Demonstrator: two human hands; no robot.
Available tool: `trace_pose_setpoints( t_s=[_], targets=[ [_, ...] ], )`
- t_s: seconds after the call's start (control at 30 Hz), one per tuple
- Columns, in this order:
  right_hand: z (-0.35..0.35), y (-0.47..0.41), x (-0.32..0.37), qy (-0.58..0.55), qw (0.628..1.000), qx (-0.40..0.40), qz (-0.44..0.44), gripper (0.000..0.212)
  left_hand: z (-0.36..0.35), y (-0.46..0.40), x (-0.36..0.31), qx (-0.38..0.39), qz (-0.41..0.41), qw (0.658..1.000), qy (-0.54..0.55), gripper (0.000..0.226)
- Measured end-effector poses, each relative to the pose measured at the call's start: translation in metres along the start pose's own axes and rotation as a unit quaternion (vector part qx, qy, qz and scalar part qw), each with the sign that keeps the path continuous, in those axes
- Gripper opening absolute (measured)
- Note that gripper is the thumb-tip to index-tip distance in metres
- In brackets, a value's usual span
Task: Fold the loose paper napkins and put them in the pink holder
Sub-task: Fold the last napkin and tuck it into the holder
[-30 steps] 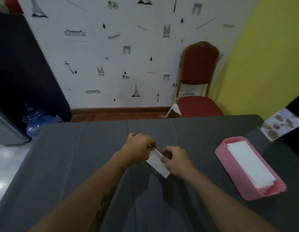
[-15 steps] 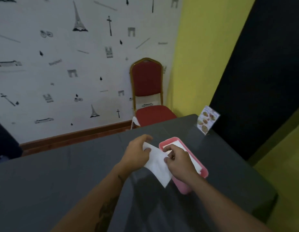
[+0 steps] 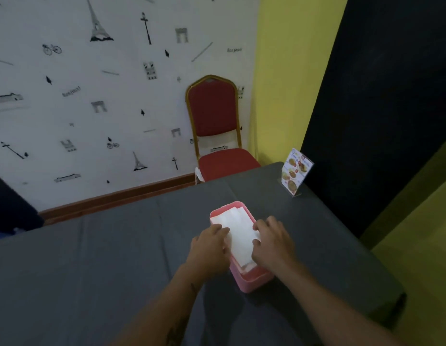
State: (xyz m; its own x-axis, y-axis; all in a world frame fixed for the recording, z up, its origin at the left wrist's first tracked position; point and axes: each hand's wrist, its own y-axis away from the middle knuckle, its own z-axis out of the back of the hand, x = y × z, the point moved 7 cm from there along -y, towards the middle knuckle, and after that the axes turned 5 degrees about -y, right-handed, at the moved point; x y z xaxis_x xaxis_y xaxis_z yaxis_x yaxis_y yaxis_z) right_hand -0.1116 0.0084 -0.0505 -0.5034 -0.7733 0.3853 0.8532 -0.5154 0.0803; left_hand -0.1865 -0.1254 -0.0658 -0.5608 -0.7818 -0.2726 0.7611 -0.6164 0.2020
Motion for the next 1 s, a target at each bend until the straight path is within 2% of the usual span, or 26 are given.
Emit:
trace_pose_setpoints(
  t_s=[0.13,0.23,0.4,0.5,0.57,0.63,0.7,0.83,1.0],
  targets=[
    [-0.015,0.007,0.002,0.042,0.992,0.037,0.110,0.047,-0.007,0.001,-0.010,0.022,-0.023,0.997,-0.069,0.052],
    [-0.018,0.011,-0.004,0.095,0.981,0.065,0.154,0.048,-0.015,-0.003,-0.010,0.050,-0.014,0.995,-0.085,0.053],
    [-0.018,0.016,-0.011,0.150,0.973,0.087,0.154,0.046,-0.024,-0.003,-0.015,0.065,-0.019,0.989,-0.128,0.056],
    [-0.012,0.015,-0.003,0.147,0.972,0.063,0.172,0.045,-0.025,-0.002,-0.017,0.065,-0.026,0.985,-0.160,0.060],
    [-0.013,0.012,0.005,0.136,0.969,0.058,0.196,0.055,-0.022,-0.001,-0.019,0.052,-0.048,0.981,-0.182,0.061],
    [-0.021,0.006,0.009,0.133,0.964,0.087,0.213,0.073,-0.017,-0.002,-0.020,0.031,-0.057,0.980,-0.190,0.060],
    [-0.032,-0.001,0.008,0.144,0.958,0.129,0.214,0.082,-0.015,-0.005,-0.018,0.027,-0.041,0.982,-0.183,0.060],
    [-0.051,-0.009,-0.001,0.157,0.948,0.202,0.192,0.084,-0.023,-0.013,-0.017,0.056,-0.023,0.978,-0.202,0.063],
    [-0.056,-0.013,-0.001,0.178,0.941,0.222,0.185,0.087,-0.030,-0.021,-0.023,0.073,-0.010,0.970,-0.233,0.076]
  ],
)
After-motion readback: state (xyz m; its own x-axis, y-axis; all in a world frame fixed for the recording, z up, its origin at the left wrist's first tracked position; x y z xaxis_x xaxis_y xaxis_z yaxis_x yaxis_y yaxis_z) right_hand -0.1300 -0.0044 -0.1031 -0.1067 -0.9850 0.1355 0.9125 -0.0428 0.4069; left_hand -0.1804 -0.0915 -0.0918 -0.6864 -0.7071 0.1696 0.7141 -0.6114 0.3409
